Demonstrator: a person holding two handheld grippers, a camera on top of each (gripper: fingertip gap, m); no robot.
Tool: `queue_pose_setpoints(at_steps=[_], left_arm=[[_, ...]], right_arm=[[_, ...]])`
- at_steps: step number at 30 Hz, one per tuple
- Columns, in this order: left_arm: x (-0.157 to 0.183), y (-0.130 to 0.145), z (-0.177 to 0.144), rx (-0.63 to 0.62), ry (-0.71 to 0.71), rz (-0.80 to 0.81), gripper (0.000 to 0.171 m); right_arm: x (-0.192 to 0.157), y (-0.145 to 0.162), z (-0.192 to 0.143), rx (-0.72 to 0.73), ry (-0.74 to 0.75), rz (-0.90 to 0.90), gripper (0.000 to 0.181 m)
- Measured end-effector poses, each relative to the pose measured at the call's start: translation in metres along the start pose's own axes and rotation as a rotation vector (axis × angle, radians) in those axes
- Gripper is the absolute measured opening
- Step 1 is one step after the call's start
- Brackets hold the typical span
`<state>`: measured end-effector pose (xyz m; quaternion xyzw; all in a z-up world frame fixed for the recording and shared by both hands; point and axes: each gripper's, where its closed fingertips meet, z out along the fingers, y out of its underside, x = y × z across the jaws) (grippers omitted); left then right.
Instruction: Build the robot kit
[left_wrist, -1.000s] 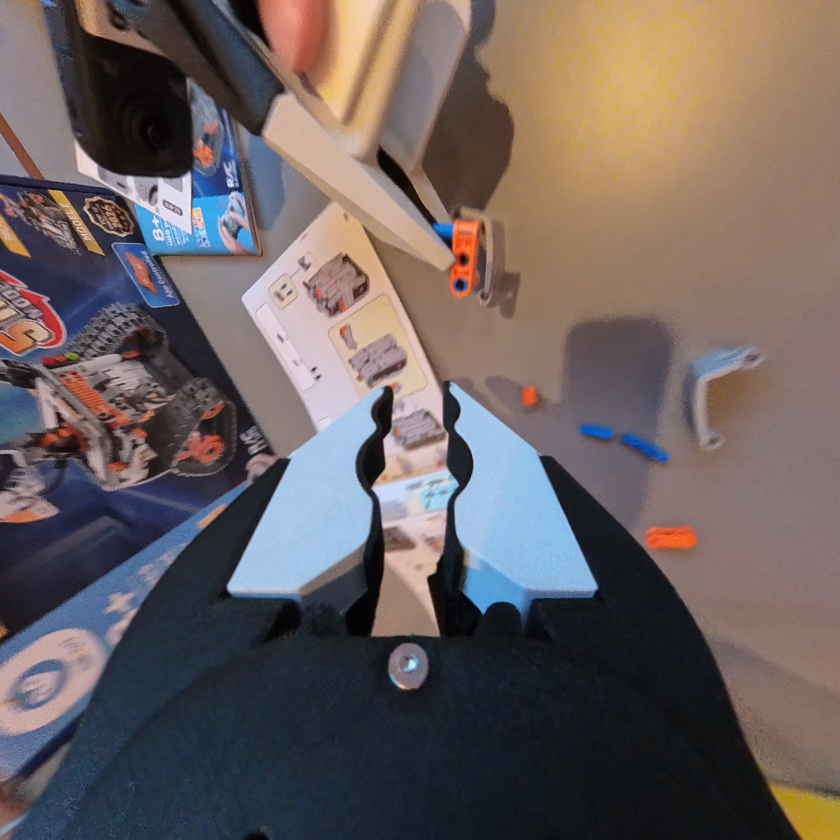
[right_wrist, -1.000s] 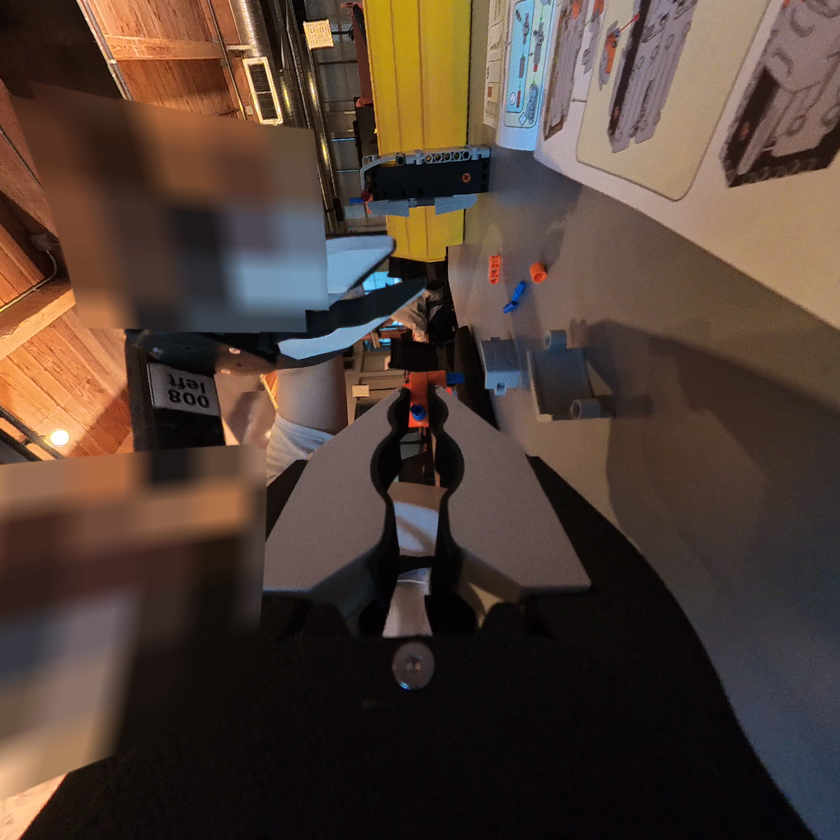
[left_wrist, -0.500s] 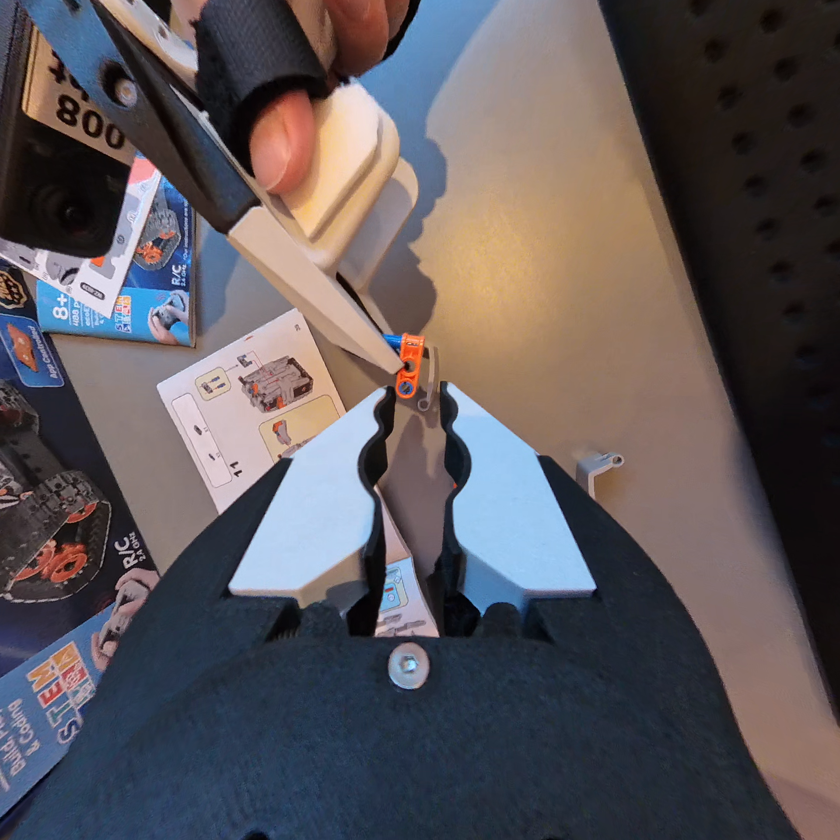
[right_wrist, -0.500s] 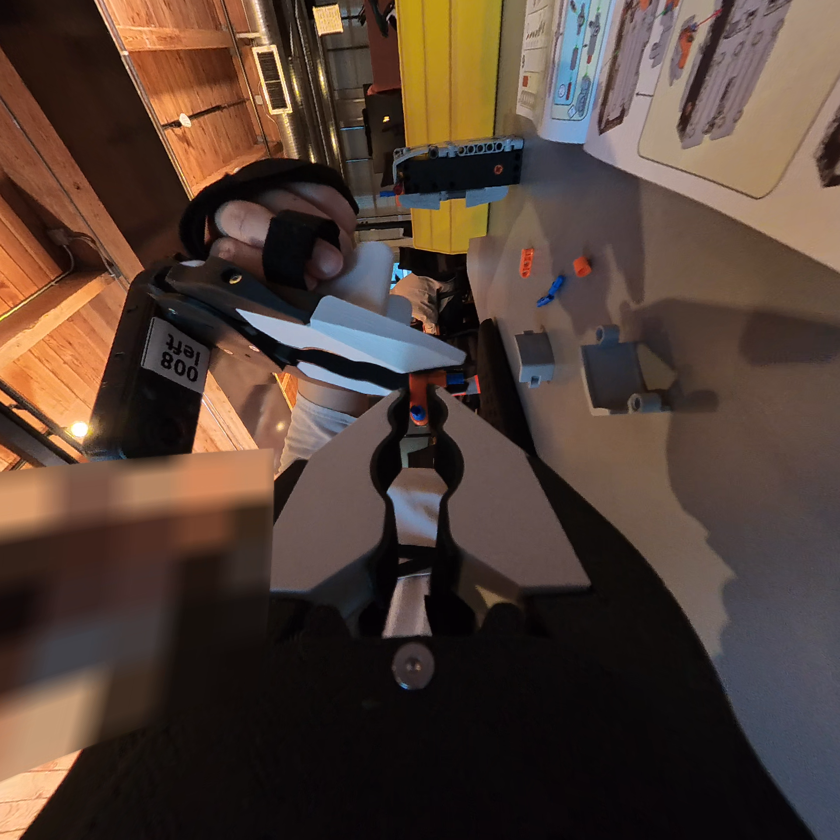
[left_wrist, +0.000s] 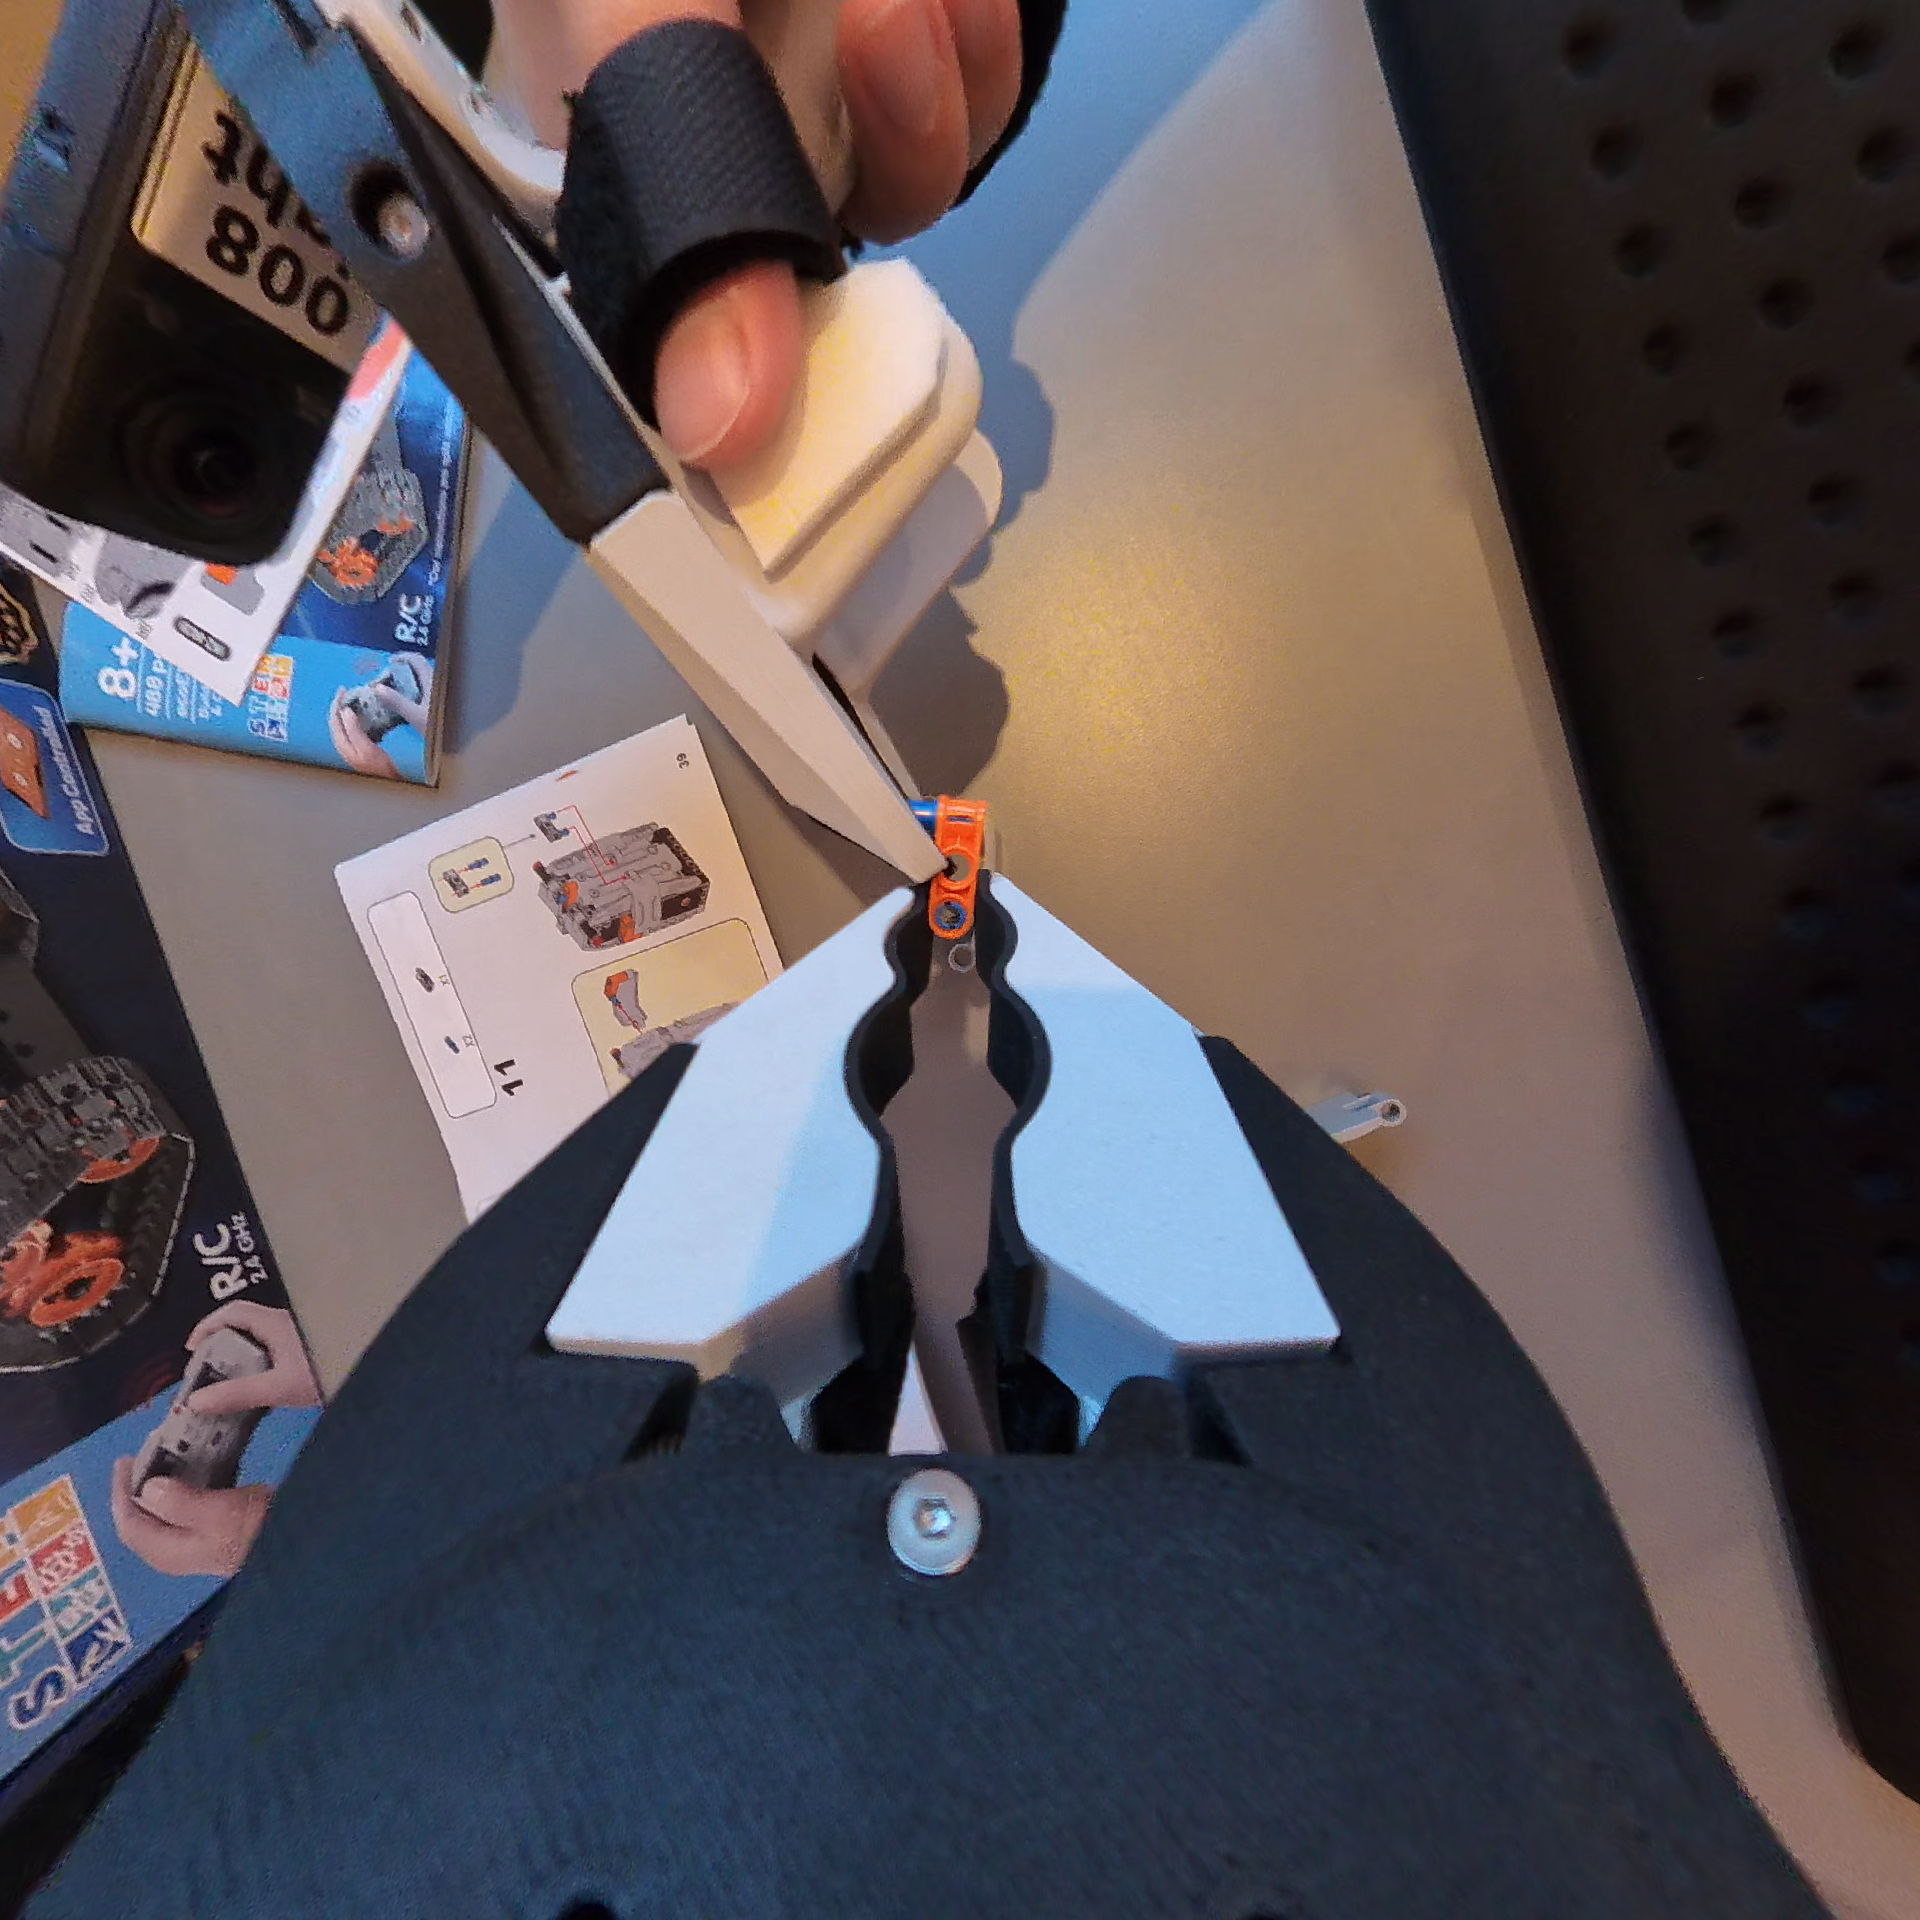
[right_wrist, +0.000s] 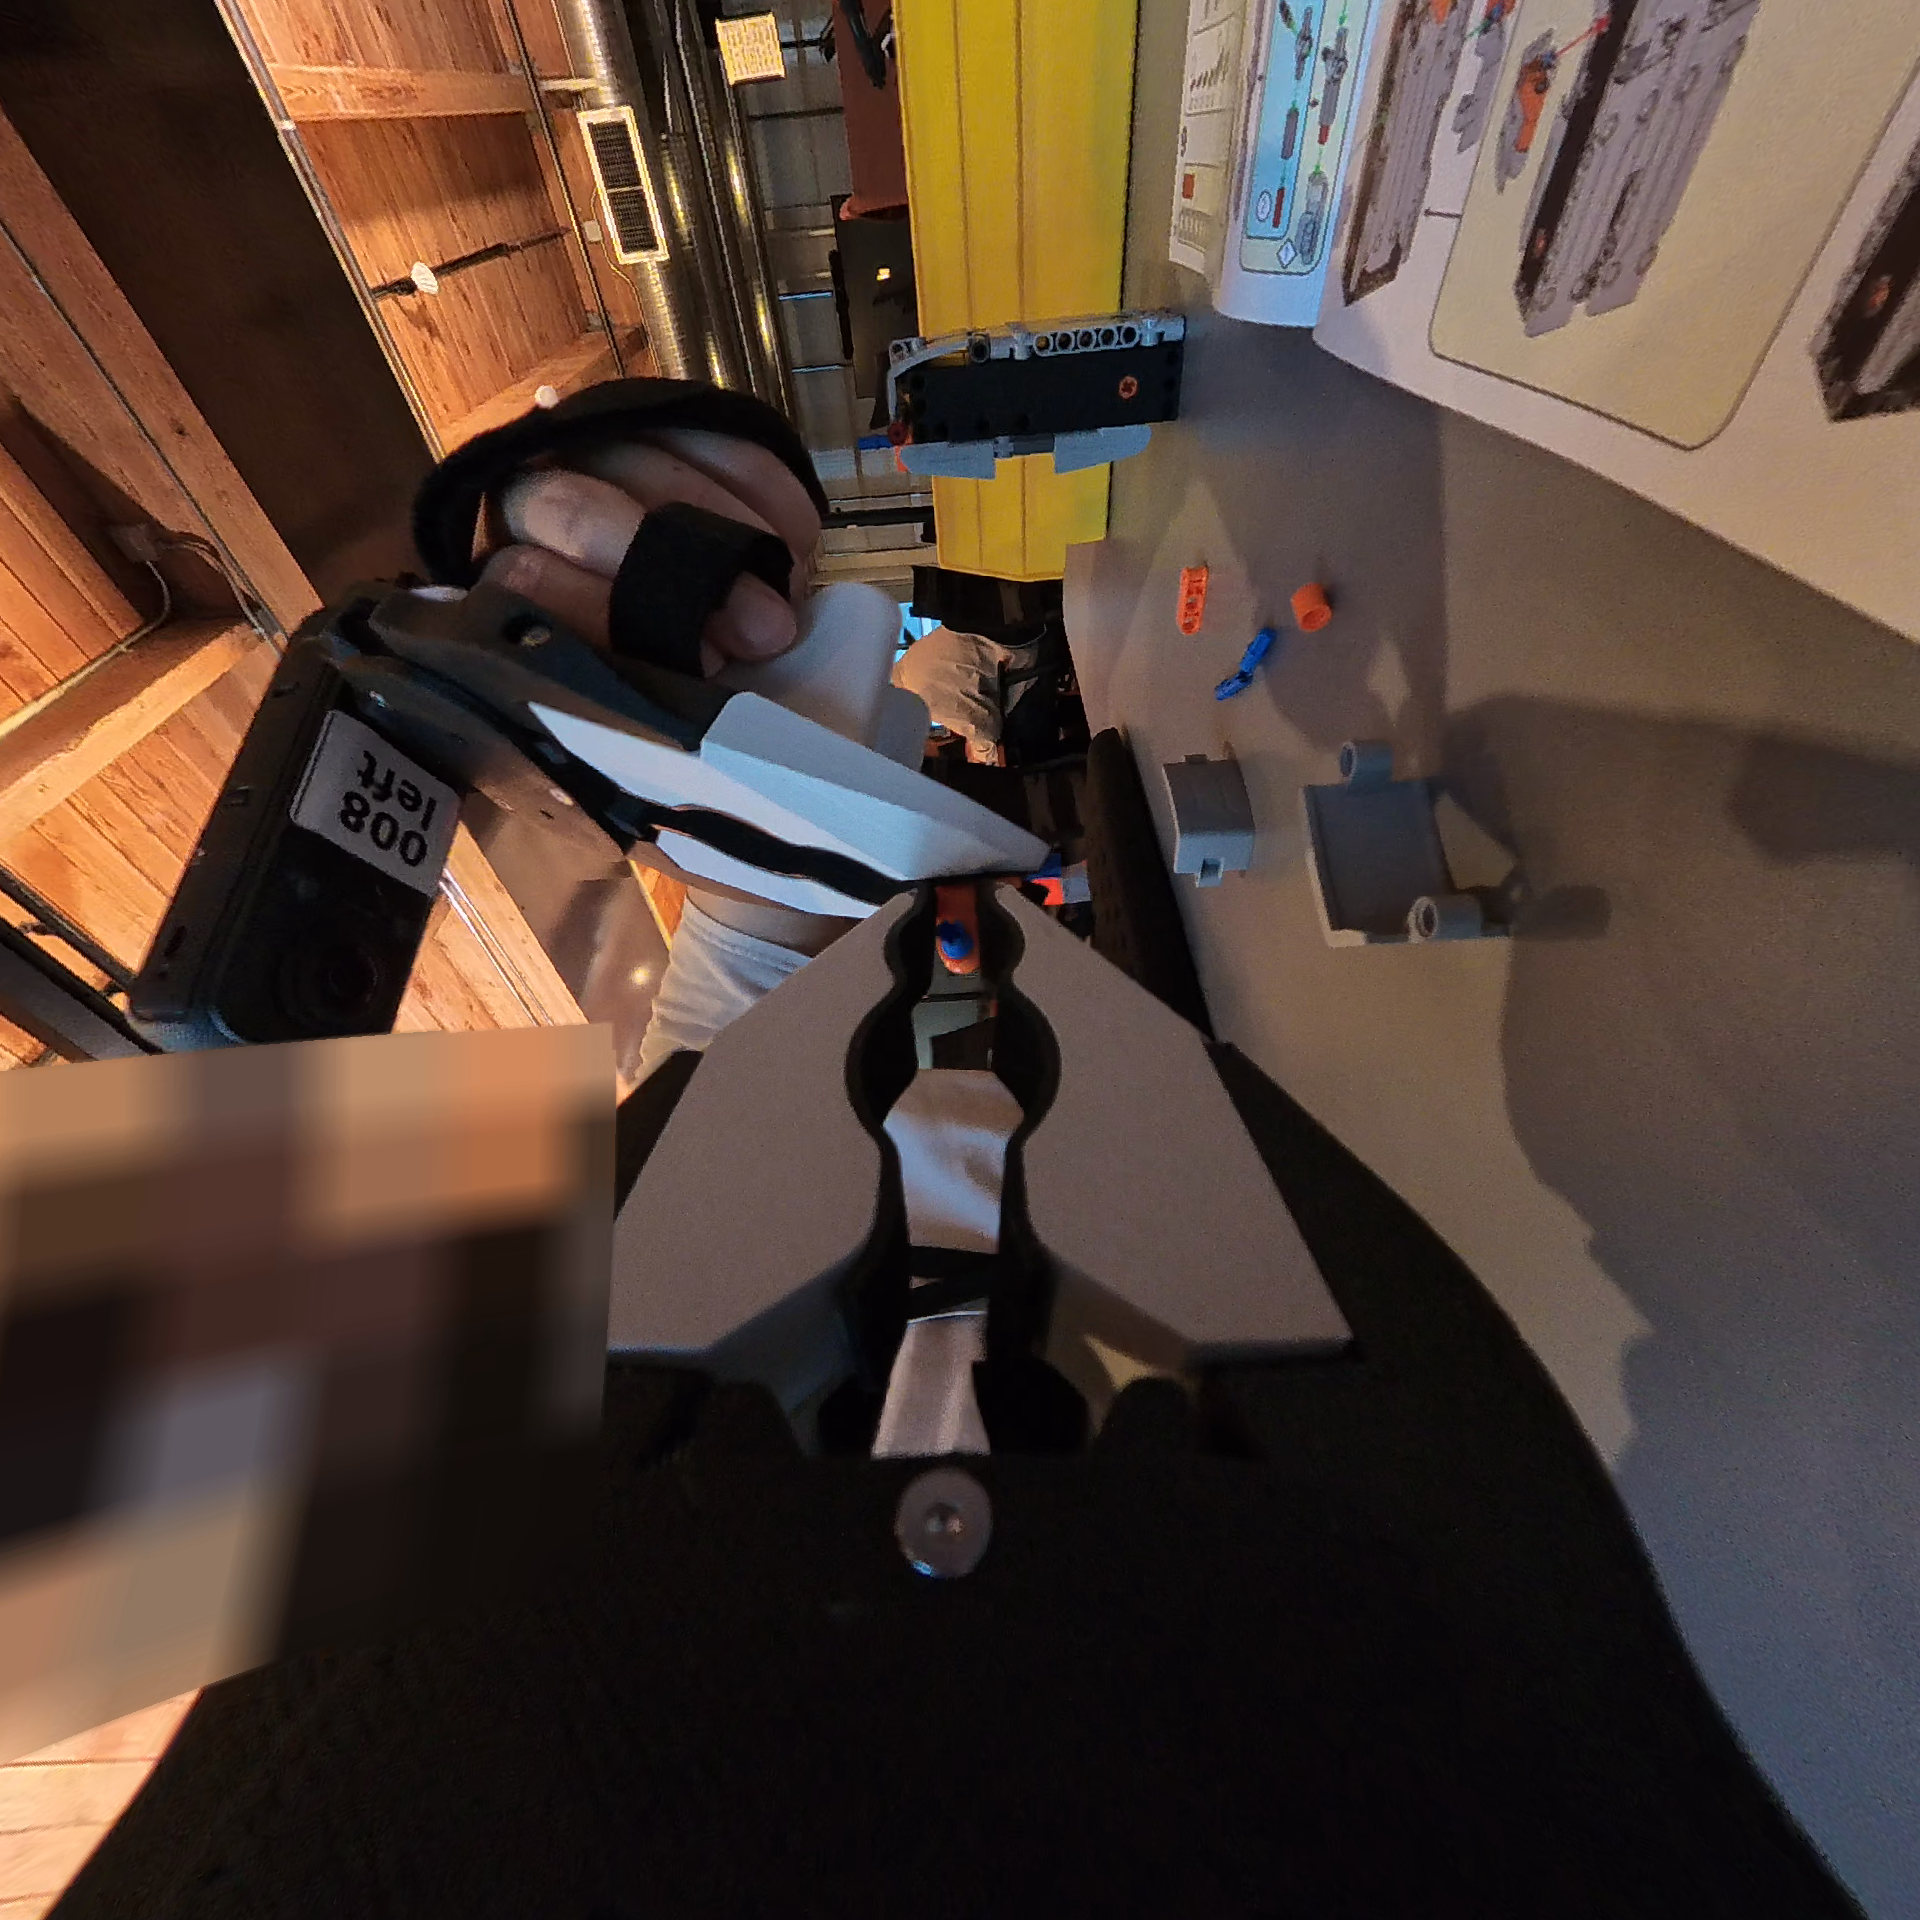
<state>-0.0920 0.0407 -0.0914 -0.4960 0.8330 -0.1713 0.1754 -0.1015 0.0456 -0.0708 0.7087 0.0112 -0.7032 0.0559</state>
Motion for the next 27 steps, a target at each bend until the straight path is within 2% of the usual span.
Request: queue_pose_setpoints(at_steps=[2,3,4,5,7,10,12,14,17,20,27], left_arm=[[0.002,0.002,-0.002,-0.001,0.024,-0.045,0.005],[0.001,0.002,-0.005,0.012,0.019,-0.073,0.005],[-0.001,0.002,-0.009,0.036,0.004,-0.101,0.005],[-0.003,0.003,-0.014,0.062,-0.014,-0.135,0.005],[-0.009,0.004,-0.025,0.128,-0.052,-0.222,0.005],[-0.012,0.005,-0.038,0.226,-0.034,-0.371,0.006],[-0.012,0.003,-0.043,0.292,-0.009,-0.424,0.006],[-0.010,0.005,-0.042,0.302,0.023,-0.454,0.005],[-0.007,0.009,-0.034,0.268,0.041,-0.483,0.005],[-0.001,0.012,-0.024,0.241,0.075,-0.524,0.005],[0.003,0.018,-0.017,0.269,0.137,-0.618,0.005]], right_arm=[[-0.006,-0.001,0.000,-0.001,-0.024,-0.065,0.019],[-0.009,-0.004,-0.003,0.017,-0.029,-0.111,0.032],[-0.012,-0.008,-0.007,0.042,-0.027,-0.189,0.042],[-0.014,-0.011,-0.014,0.073,-0.011,-0.303,0.043],[-0.009,-0.012,-0.027,0.128,0.131,-0.663,0.042],[0.018,0.007,-0.033,0.060,0.487,-1.345,0.047],[0.035,0.013,-0.026,-0.009,0.617,-1.573,0.047],[0.052,0.019,-0.012,-0.115,0.635,-1.606,0.043],[0.078,0.012,-0.003,-0.284,0.784,-1.692,0.034],[0.081,0.003,0.004,-0.331,0.850,-1.792,0.026],[0.085,-0.011,0.004,-0.361,0.896,-1.766,0.026]])
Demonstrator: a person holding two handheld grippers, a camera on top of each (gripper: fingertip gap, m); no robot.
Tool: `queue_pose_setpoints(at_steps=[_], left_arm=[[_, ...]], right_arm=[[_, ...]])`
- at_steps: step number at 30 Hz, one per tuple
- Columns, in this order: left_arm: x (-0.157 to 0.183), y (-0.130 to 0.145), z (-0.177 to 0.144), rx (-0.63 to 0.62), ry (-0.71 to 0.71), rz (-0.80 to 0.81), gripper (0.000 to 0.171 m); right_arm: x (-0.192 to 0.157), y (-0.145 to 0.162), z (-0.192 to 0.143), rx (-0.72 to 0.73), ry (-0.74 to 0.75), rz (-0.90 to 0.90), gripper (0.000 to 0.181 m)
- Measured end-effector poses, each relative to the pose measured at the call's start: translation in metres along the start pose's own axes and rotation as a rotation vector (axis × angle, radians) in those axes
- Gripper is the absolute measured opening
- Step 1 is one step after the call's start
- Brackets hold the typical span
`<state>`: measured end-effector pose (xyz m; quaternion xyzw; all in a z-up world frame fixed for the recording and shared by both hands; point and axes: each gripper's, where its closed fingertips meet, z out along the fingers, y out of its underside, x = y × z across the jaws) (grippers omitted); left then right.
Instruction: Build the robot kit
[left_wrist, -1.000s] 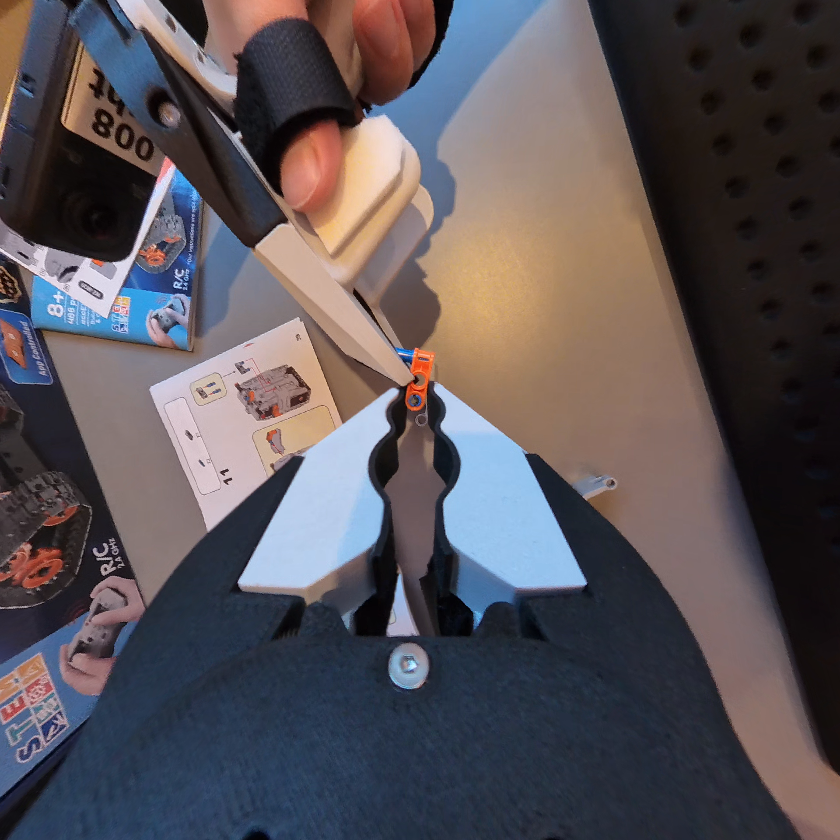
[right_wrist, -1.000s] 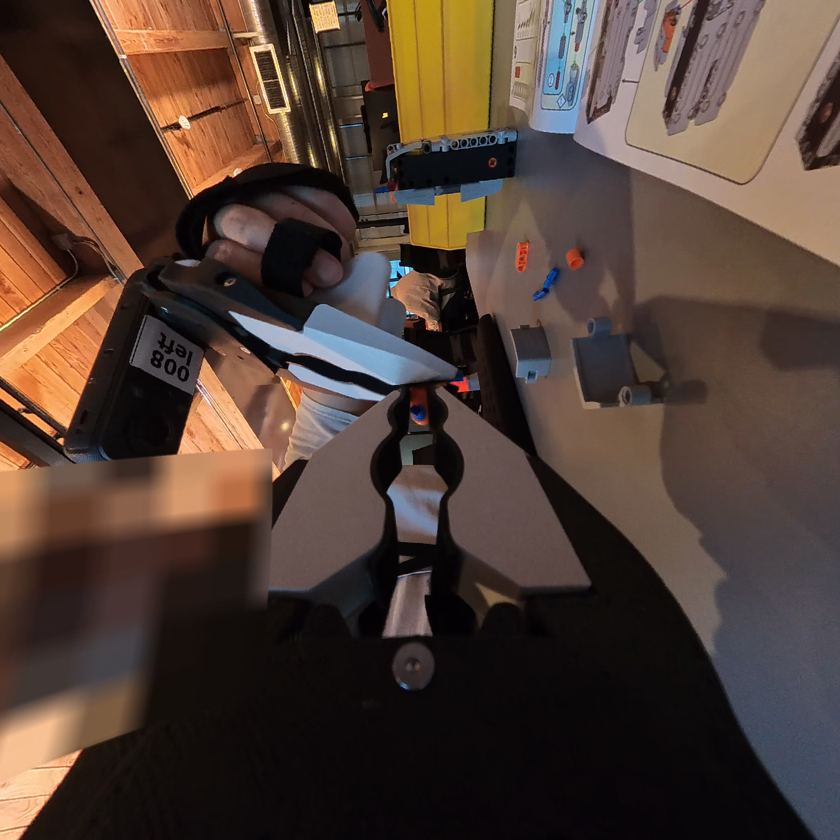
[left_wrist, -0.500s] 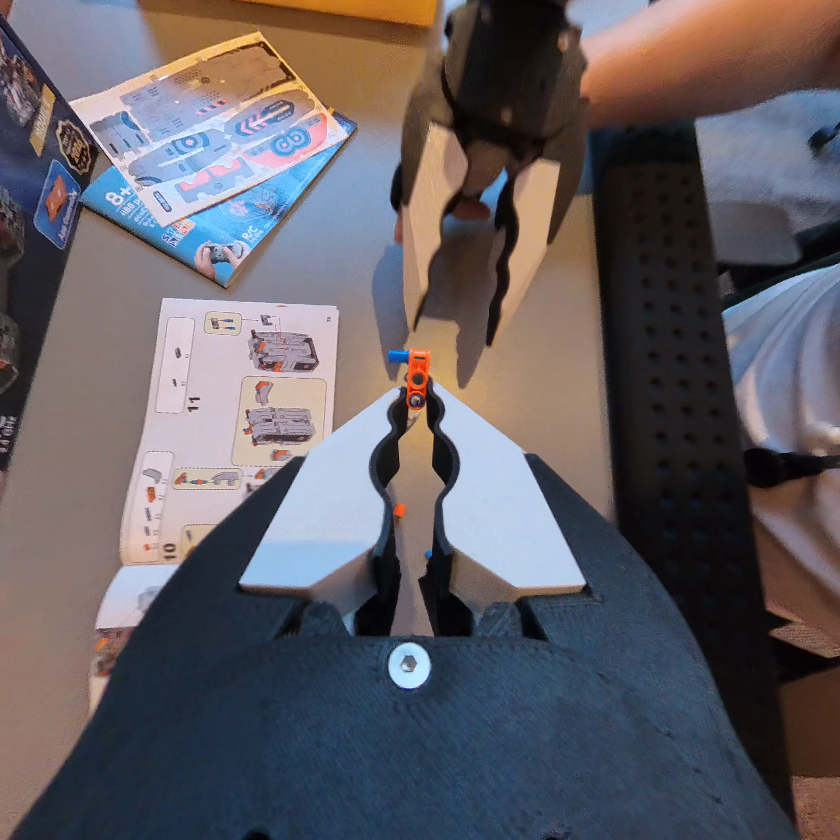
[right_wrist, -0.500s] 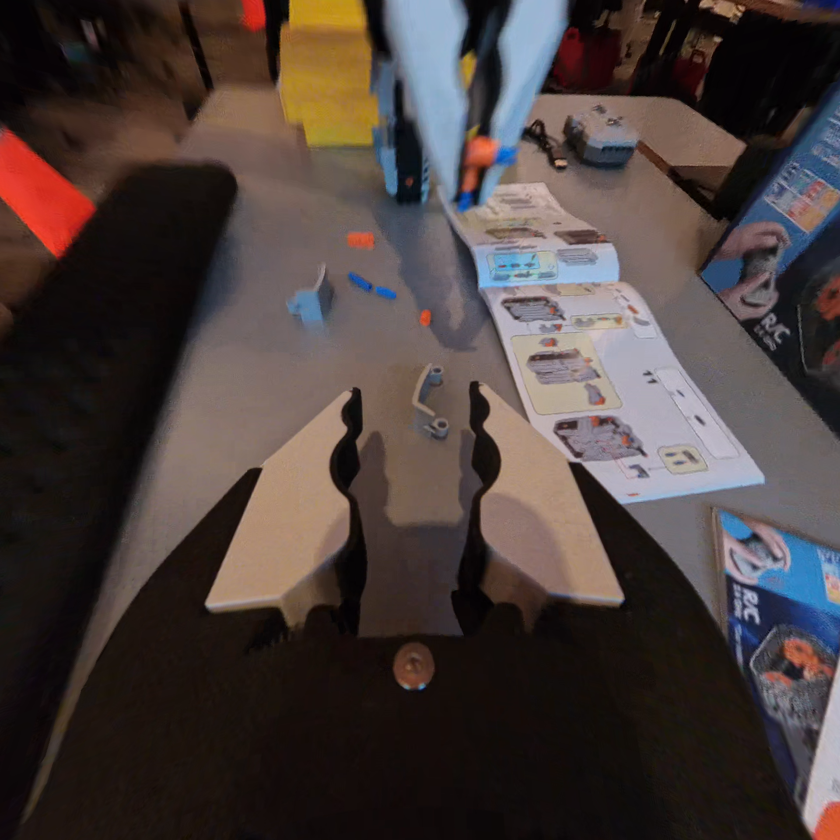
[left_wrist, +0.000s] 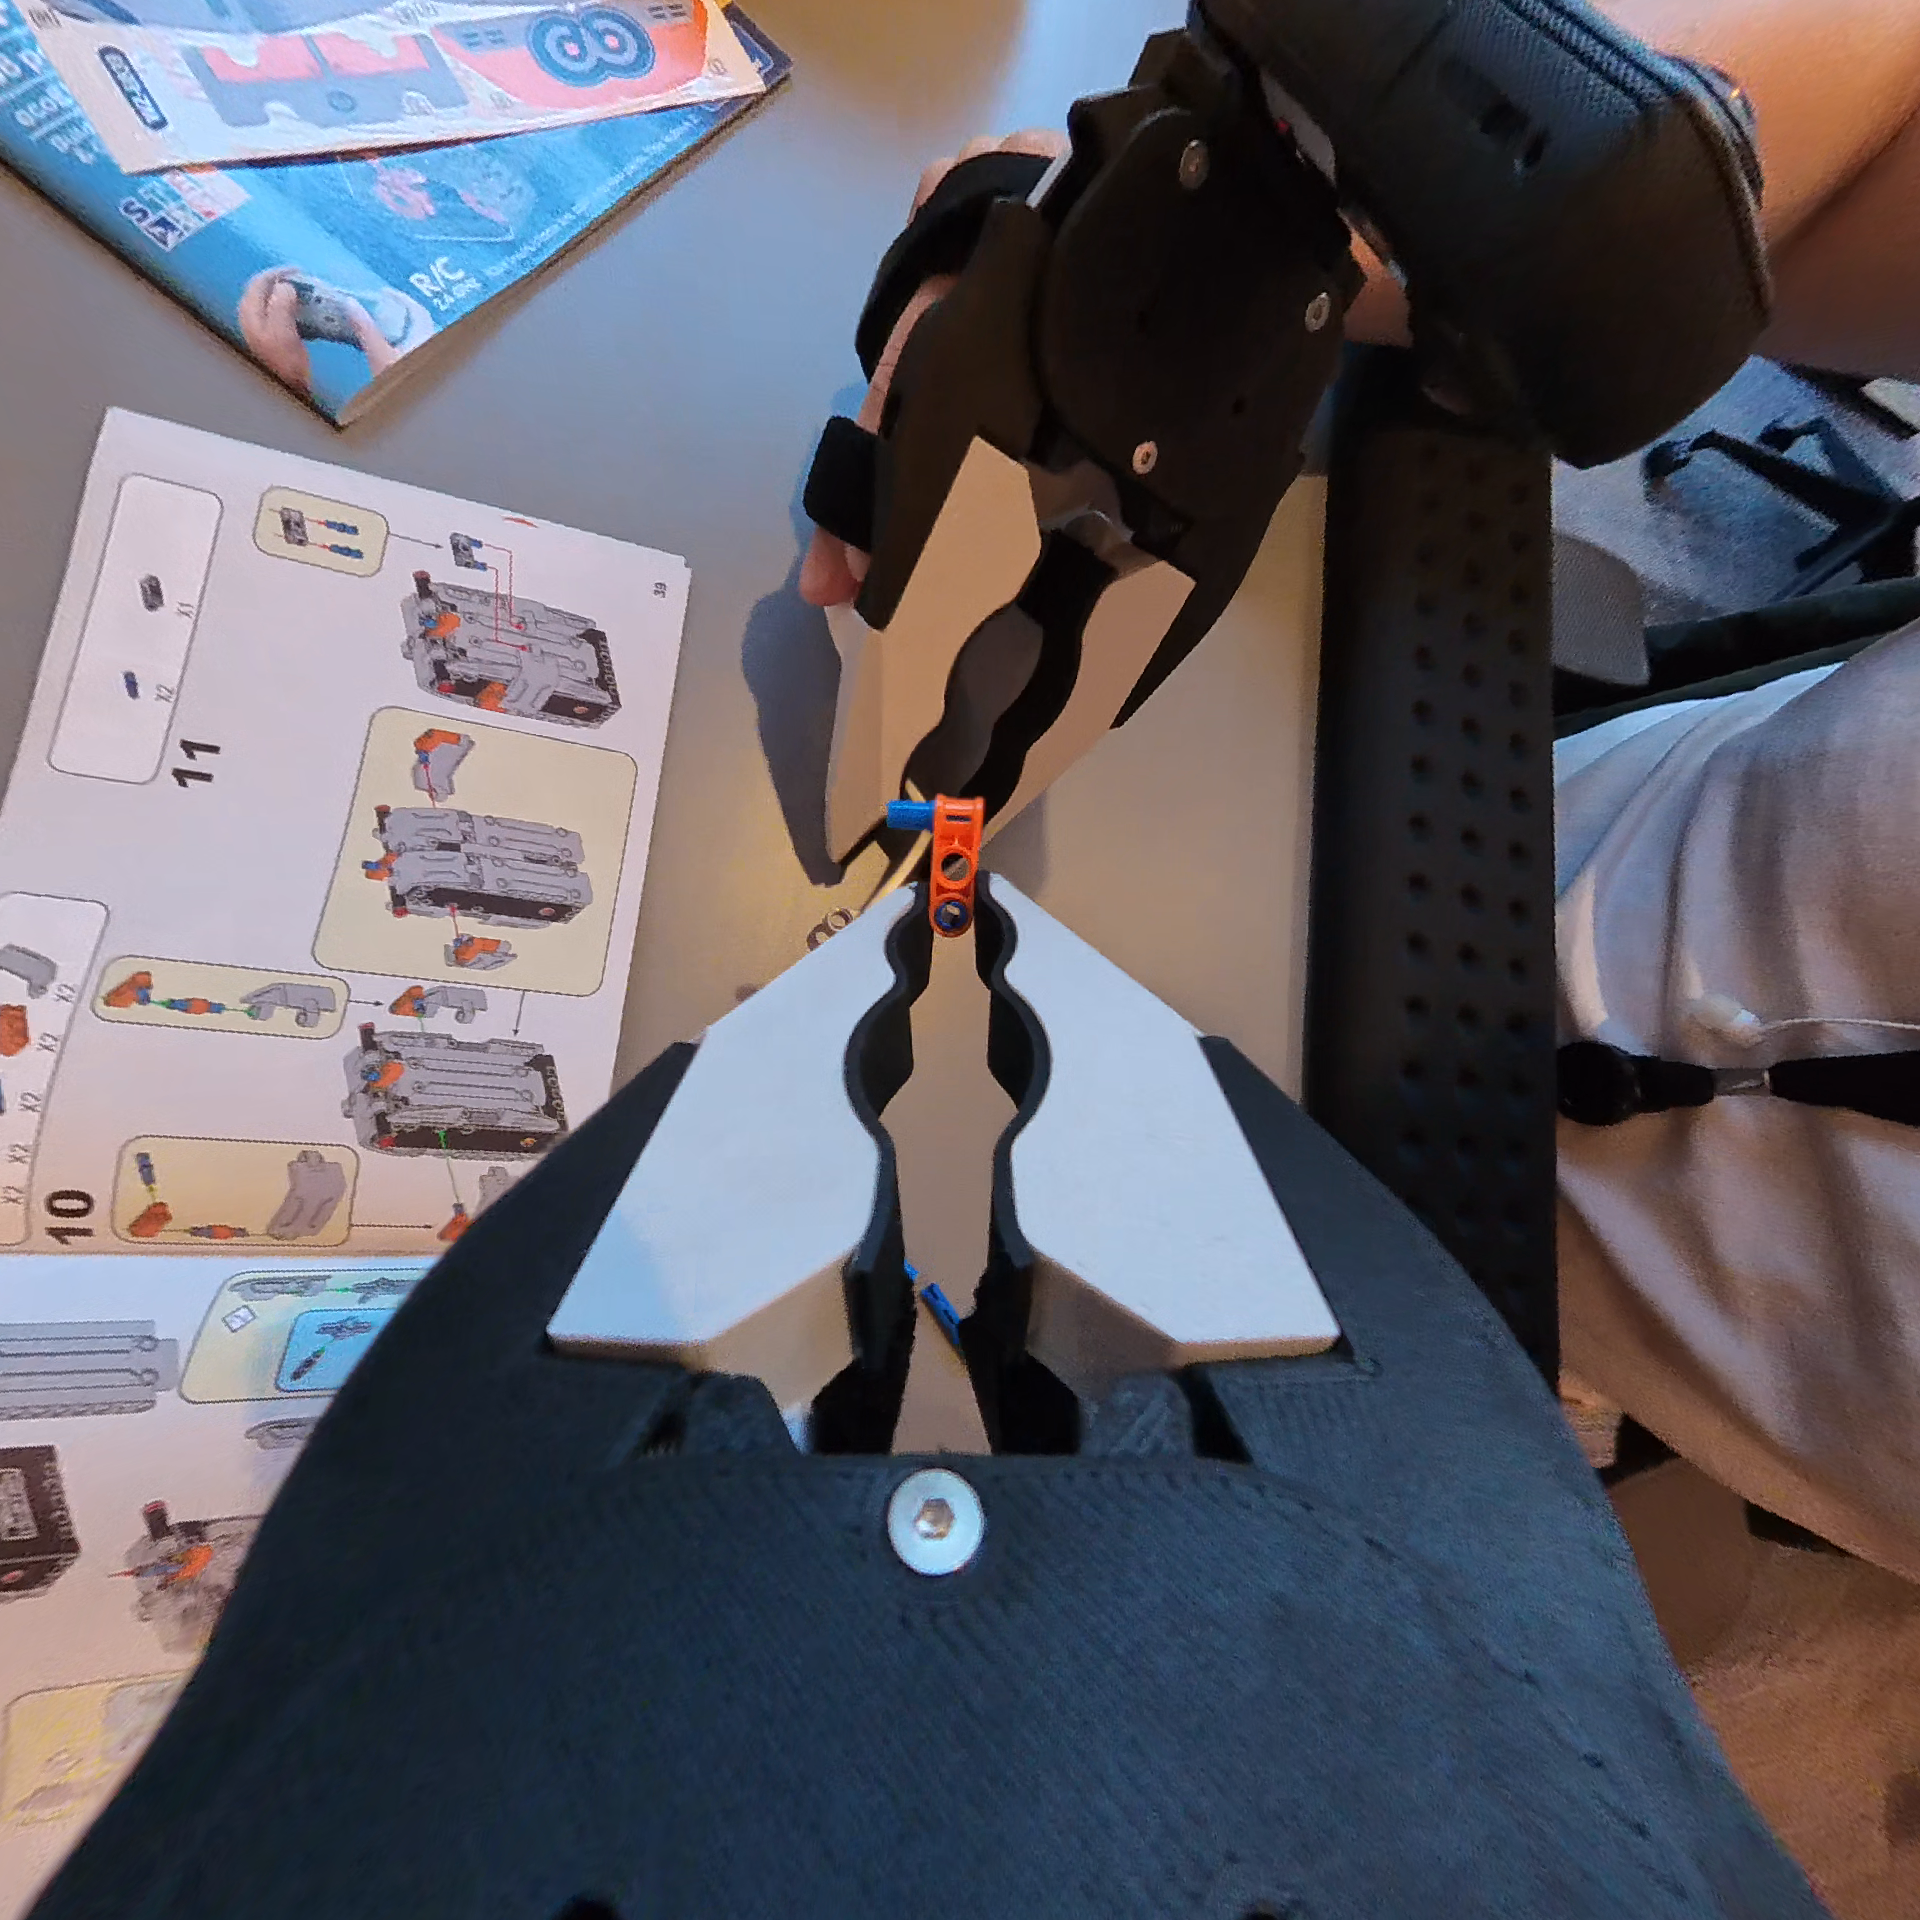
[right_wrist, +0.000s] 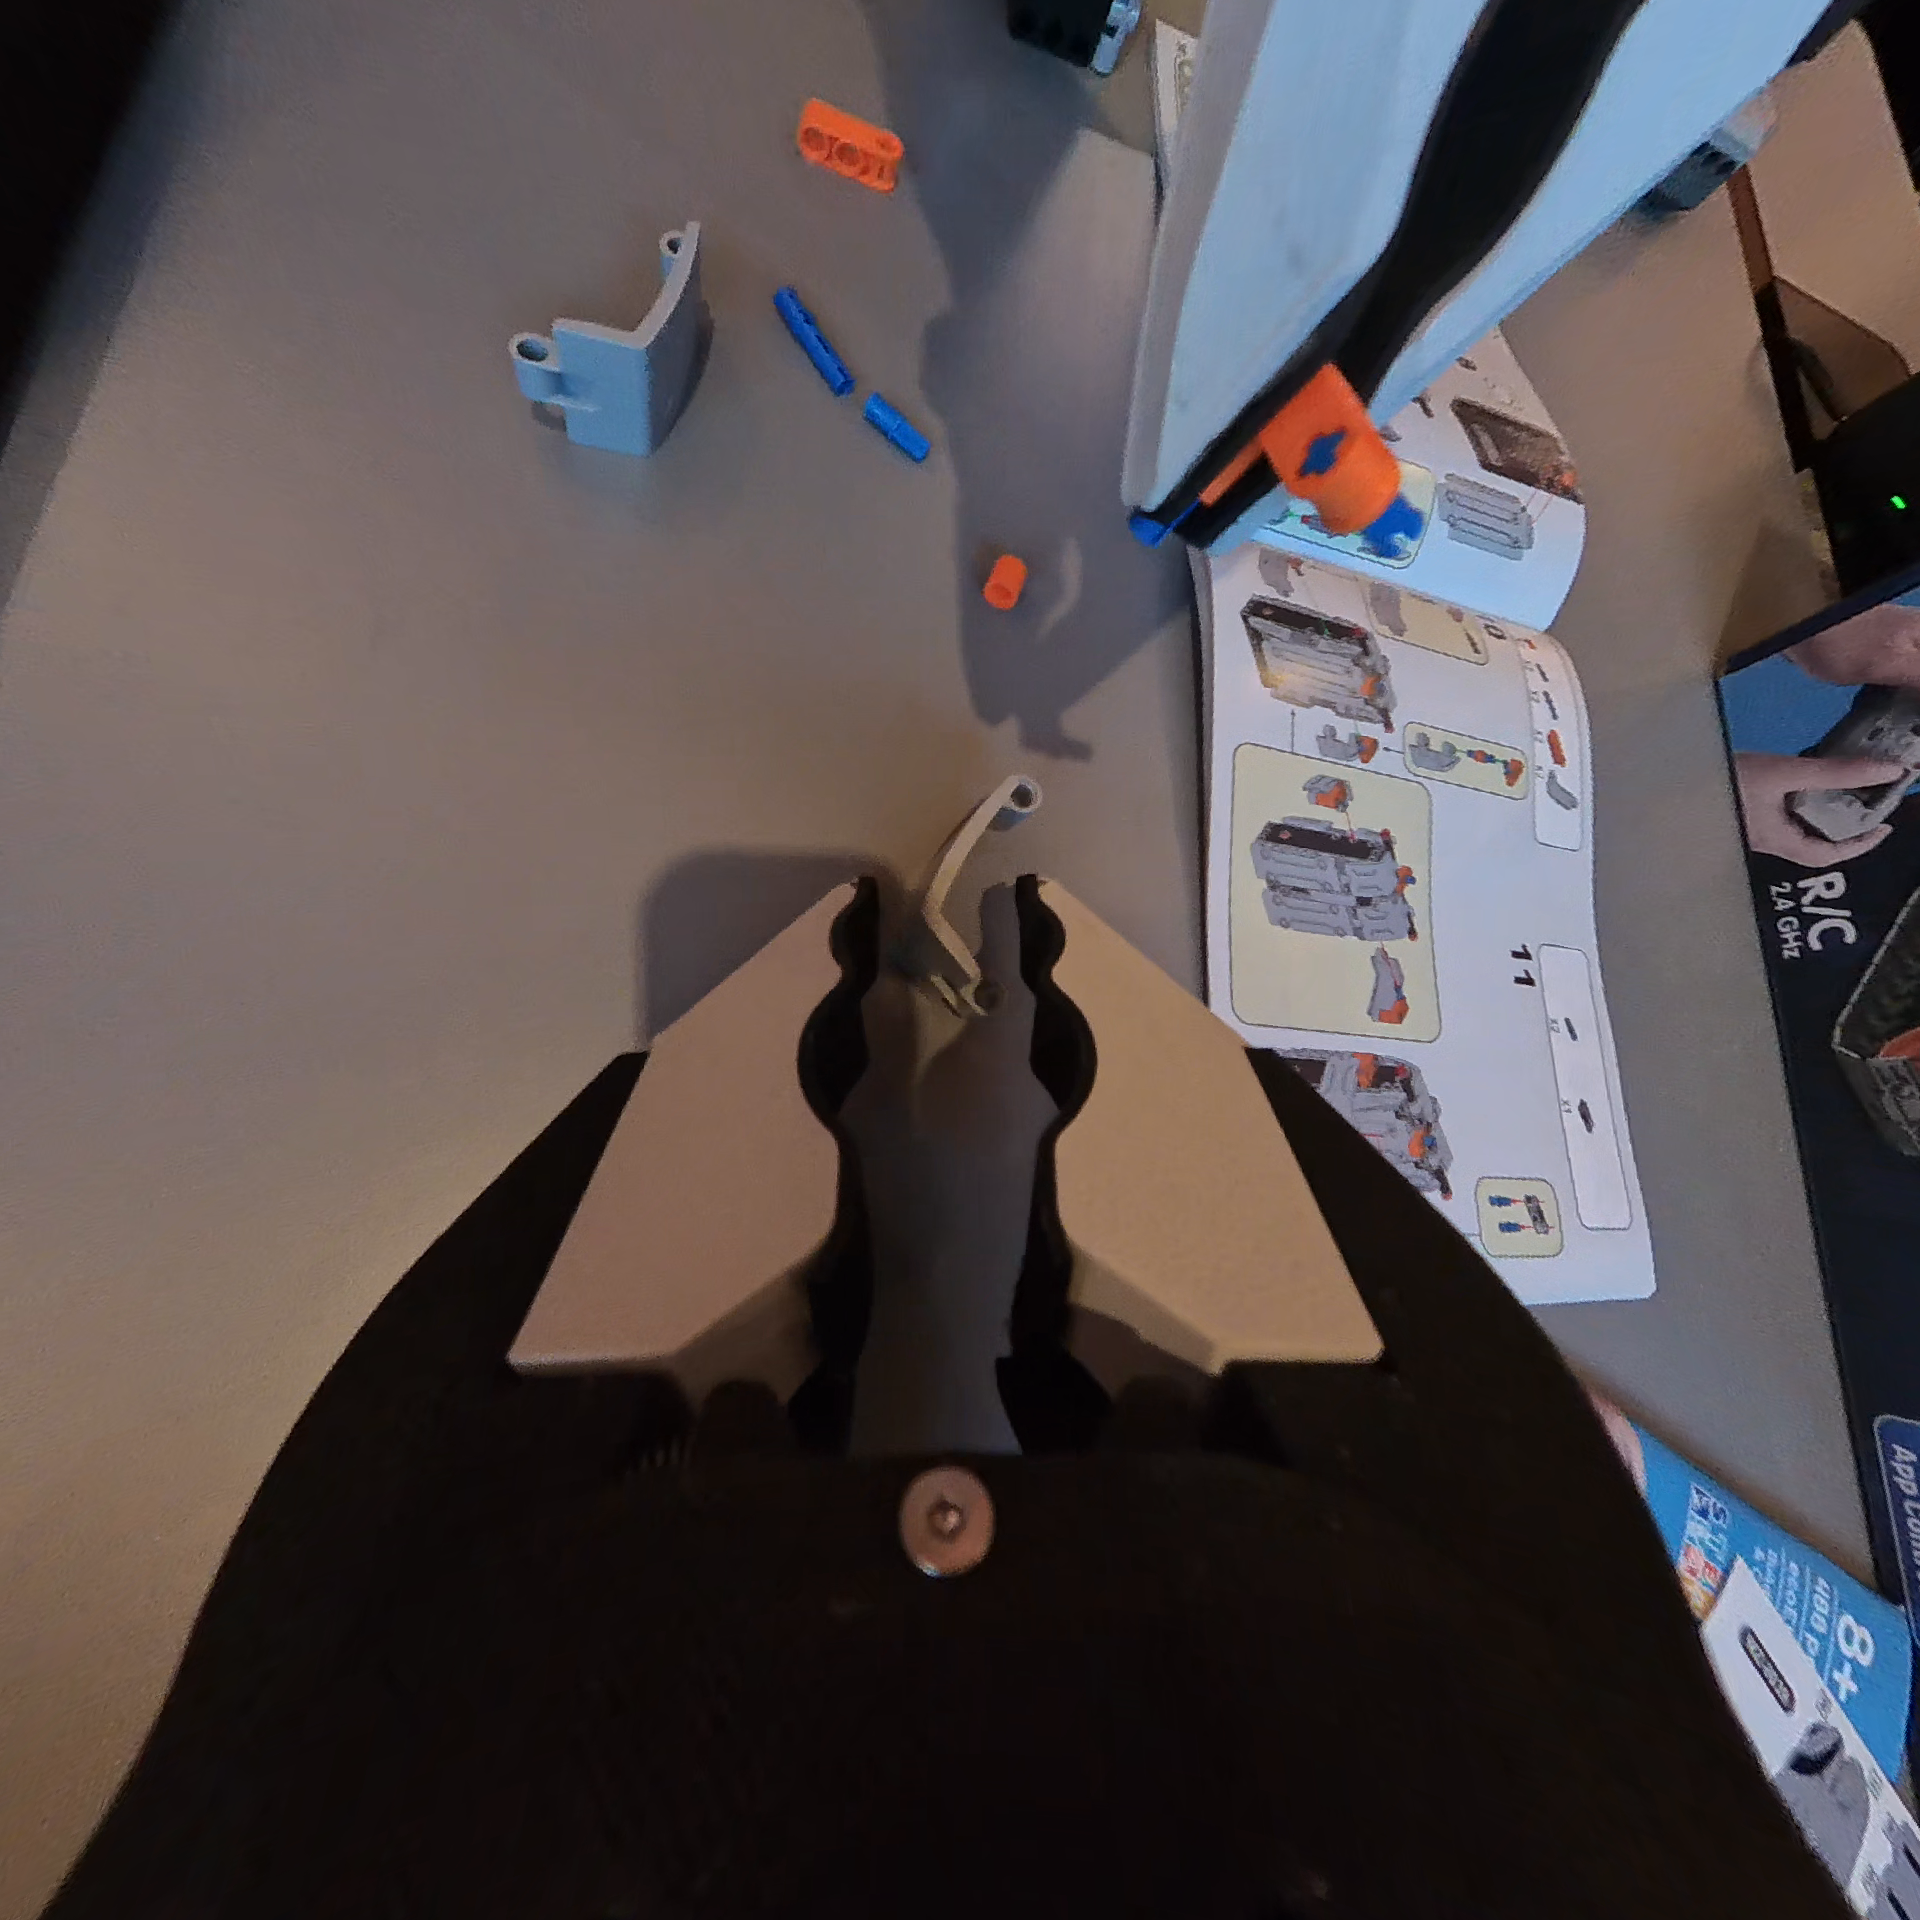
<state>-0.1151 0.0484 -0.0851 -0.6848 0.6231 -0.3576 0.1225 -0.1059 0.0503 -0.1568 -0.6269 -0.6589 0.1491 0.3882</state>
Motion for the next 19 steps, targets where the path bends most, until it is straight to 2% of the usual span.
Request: queue_pose_setpoints(at_steps=[1,3,5,7,9,11,14,16,19], left_arm=[[0.000,0.000,0.000,0.003,0.007,-0.015,0.005],[-0.002,0.000,-0.001,0.010,0.013,-0.046,0.005],[0.005,-0.004,-0.008,0.052,0.055,-0.089,0.006],[0.027,-0.022,-0.022,0.154,0.174,-0.152,0.006],[0.055,-0.047,-0.041,0.251,0.299,-0.183,0.005],[0.082,-0.066,-0.054,0.279,0.372,-0.161,0.005],[0.120,-0.090,-0.064,0.286,0.450,-0.143,0.005],[0.137,-0.102,-0.067,0.276,0.478,-0.153,0.005],[0.162,-0.112,-0.072,0.269,0.519,-0.129,0.005]], right_arm=[[0.000,-0.002,0.001,0.013,-0.009,0.005,0.025],[-0.007,-0.001,0.003,-0.008,-0.070,0.022,0.007],[-0.011,-0.007,-0.007,-0.028,-0.164,0.108,0.007],[-0.025,-0.047,-0.042,0.095,-0.414,0.289,0.007],[-0.030,-0.093,-0.098,0.211,-0.718,0.430,0.006],[-0.027,-0.118,-0.145,0.200,-0.887,0.439,0.006],[-0.024,-0.139,-0.184,0.101,-0.990,0.388,0.007],[-0.028,-0.159,-0.206,0.109,-1.070,0.385,0.007],[-0.042,-0.168,-0.222,0.063,-1.116,0.351,0.006]])
